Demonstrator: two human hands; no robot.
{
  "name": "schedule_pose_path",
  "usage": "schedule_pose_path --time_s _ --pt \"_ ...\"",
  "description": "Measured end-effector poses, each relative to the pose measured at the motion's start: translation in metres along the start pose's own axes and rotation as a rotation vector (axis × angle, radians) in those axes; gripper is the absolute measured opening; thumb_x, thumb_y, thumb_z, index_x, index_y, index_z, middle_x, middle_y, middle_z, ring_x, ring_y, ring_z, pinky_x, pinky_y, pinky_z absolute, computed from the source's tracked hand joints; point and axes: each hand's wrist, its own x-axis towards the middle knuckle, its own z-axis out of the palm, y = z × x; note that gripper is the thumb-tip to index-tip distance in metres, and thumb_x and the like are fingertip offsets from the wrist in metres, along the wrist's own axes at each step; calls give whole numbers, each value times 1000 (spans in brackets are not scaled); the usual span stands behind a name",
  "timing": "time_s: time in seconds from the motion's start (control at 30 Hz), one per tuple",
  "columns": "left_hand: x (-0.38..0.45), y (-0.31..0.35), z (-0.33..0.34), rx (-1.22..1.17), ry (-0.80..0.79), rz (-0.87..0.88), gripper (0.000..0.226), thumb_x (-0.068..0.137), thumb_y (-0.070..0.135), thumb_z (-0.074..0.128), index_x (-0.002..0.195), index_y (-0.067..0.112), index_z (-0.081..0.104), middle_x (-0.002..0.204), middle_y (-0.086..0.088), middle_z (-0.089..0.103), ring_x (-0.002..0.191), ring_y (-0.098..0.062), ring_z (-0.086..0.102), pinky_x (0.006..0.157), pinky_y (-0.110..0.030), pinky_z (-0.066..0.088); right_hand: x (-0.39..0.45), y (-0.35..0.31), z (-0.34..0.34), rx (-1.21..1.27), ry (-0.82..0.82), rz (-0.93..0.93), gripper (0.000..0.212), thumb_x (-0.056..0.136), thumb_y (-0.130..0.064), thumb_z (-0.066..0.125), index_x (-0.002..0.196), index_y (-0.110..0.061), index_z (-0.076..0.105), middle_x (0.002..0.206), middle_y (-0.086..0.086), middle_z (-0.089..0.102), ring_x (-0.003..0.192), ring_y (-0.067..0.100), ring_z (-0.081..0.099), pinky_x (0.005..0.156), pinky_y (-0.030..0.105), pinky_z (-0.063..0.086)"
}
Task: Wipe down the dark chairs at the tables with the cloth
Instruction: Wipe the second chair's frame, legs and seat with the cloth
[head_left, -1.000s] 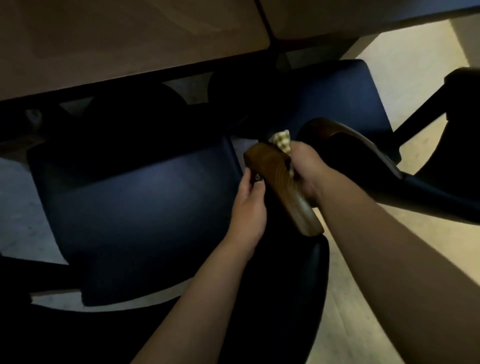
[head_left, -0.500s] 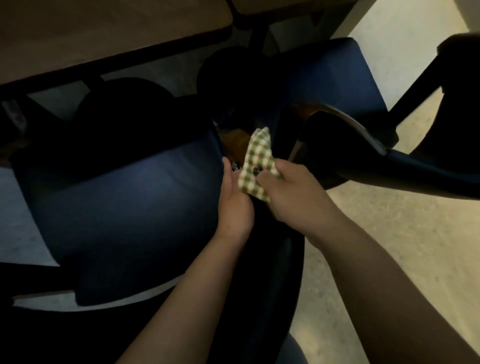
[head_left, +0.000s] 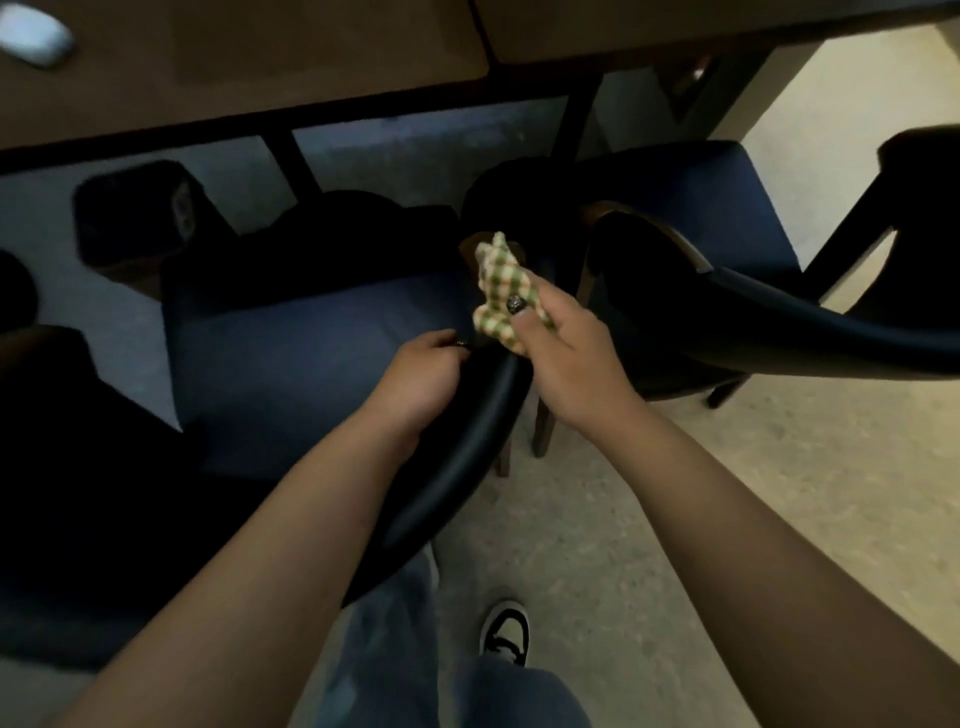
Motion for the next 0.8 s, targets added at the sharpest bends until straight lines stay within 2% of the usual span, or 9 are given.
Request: schedule_pose_path --time_s 0.03,0.13,0.23,0.33,0.47,0.57,0.67,0.73,0.8 --pt "-9 -4 -2 80 20 20 38 97 18 49 134 18 57 125 -1 63 106 -15 60 86 -24 44 -7 1 -5 -30 -29 -48 42 99 -19 43 141 -15 44 148 4 42 138 14 35 114 28 27" --pt "-37 -14 -11 291 61 169 34 101 28 44 131 23 59 128 3 59 106 -9 52 86 -21 34 -22 -2 -12 -214 -201 -247 44 99 -26 44 139 -10 46 149 6 39 137 2 21 107 16 17" --pt "-58 -27 -22 480 56 230 33 103 36 38 125 27 61 119 5 61 97 -8 52 79 -23 35 -17 -4 -15 -360 -265 -335 39 100 -22 44 132 -1 52 146 13 42 138 4 19 112 22 4" --pt "-75 -48 -40 590 49 300 29 101 42 39 116 33 63 104 14 64 82 0 54 64 -16 35 -12 -9 -11 -383 -211 -331 33 100 -16 46 119 7 59 139 18 49 140 11 24 114 28 -2" --pt "-72 -48 -49 389 124 349 24 97 24 53 111 28 71 107 13 69 100 -4 61 80 -17 41 -34 -12 8 -418 -87 -374 34 97 -11 48 124 6 58 133 18 55 132 24 43 119 30 8" --pt "-71 -44 -45 473 146 401 25 97 23 52 114 27 69 110 8 69 96 -6 60 79 -19 41 -49 -12 10 -573 -157 -524 35 94 -14 46 115 9 62 120 21 62 120 29 53 114 31 20" --pt "-86 -53 -56 637 72 499 31 99 33 45 124 31 62 111 7 68 92 -7 60 70 -20 41 -35 -22 10 -669 -166 -476 30 96 -15 44 83 5 62 87 20 62 90 33 58 103 34 30" --pt "-99 -64 -76 767 -1 522 41 97 47 37 131 36 57 116 9 67 100 -10 61 77 -27 45 -26 -29 15 -611 -71 -408 32 97 -14 46 69 -1 54 75 17 57 80 32 56 100 35 34" --pt "-115 -76 -102 809 -56 519 51 90 58 34 130 39 58 115 15 68 101 -5 62 81 -26 49 -35 -29 26 -567 5 -412 32 95 -10 47 64 -5 51 68 15 52 74 30 52 84 37 38"
